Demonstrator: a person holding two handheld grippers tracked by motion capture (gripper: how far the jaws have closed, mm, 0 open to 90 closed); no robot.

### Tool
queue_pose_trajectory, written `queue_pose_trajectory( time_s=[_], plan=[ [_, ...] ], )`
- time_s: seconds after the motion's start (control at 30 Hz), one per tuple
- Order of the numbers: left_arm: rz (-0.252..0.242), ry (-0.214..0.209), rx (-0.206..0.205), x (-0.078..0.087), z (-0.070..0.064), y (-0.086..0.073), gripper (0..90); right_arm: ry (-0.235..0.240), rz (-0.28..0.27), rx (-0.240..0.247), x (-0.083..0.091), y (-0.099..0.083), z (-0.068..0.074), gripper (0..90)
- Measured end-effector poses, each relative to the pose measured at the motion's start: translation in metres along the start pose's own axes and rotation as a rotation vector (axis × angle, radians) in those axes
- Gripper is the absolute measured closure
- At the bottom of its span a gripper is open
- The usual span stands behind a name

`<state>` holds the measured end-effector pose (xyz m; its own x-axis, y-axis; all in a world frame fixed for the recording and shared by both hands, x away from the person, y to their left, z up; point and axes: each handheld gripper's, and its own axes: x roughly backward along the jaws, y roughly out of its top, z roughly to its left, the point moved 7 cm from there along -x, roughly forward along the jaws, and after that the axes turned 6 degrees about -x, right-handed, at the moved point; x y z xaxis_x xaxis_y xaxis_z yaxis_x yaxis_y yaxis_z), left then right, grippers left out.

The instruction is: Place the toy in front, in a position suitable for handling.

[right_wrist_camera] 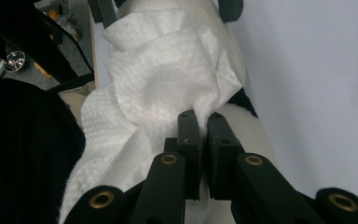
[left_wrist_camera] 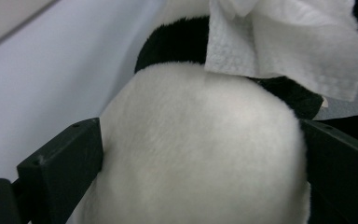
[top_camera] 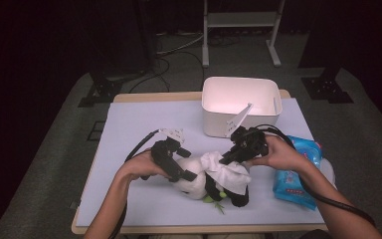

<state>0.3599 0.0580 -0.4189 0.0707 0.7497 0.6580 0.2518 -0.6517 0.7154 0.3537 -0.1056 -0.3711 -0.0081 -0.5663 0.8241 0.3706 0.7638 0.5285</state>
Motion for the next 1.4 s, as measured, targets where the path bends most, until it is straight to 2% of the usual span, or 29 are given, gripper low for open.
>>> queue_pose_trajectory(
  time_s=[0.13,0.27,0.4,0.57,0.73,0.87,0.93,1.03,1.13,1.17,1.23,1.3,1.4],
  plan=[
    [0.015,-0.016,-0.019,-0.007,-0.002,-0.003,5.3,0.005,0.006,0.001,-0.002,0.000,0.001,84.7],
    [0.008,0.003,-0.046,-0.003,-0.002,-0.003,23.3,-0.003,-0.001,0.007,0.000,0.001,-0.001,84.4],
    [-0.020,0.029,-0.062,0.002,-0.001,0.001,32.0,-0.007,-0.023,0.002,0.005,0.003,-0.004,84.4],
    [-0.050,0.060,-0.116,0.009,0.002,0.015,35.4,-0.034,-0.033,-0.005,0.015,0.008,-0.010,84.5],
    [-0.049,0.135,-0.171,0.016,0.005,0.032,36.5,-0.055,-0.050,-0.035,0.026,0.013,-0.024,84.5],
    [-0.050,0.168,-0.211,0.020,0.008,0.037,36.6,-0.065,-0.058,-0.056,0.030,0.015,-0.035,84.4],
    [-0.044,0.164,-0.223,0.020,0.010,0.034,36.5,-0.061,-0.063,-0.065,0.030,0.014,-0.039,84.5],
    [-0.043,0.152,-0.206,0.015,0.010,0.029,33.9,-0.049,-0.045,-0.074,0.024,0.010,-0.039,84.5],
    [-0.026,0.148,-0.174,0.007,0.009,0.023,19.2,-0.036,-0.022,-0.072,0.016,0.005,-0.035,84.4],
    [-0.018,0.146,-0.155,0.004,0.009,0.020,17.2,-0.035,-0.019,-0.066,0.015,0.005,-0.035,84.5],
    [-0.020,0.128,-0.134,0.004,0.008,0.018,10.6,-0.031,-0.019,-0.059,0.012,0.005,-0.032,84.5],
    [-0.023,0.119,-0.120,0.007,0.007,0.017,8.6,-0.020,-0.018,-0.060,0.011,0.005,-0.029,84.5],
    [-0.052,0.112,-0.071,0.014,0.009,0.017,7.1,-0.019,-0.010,-0.051,0.010,0.005,-0.026,84.5]
  ],
)
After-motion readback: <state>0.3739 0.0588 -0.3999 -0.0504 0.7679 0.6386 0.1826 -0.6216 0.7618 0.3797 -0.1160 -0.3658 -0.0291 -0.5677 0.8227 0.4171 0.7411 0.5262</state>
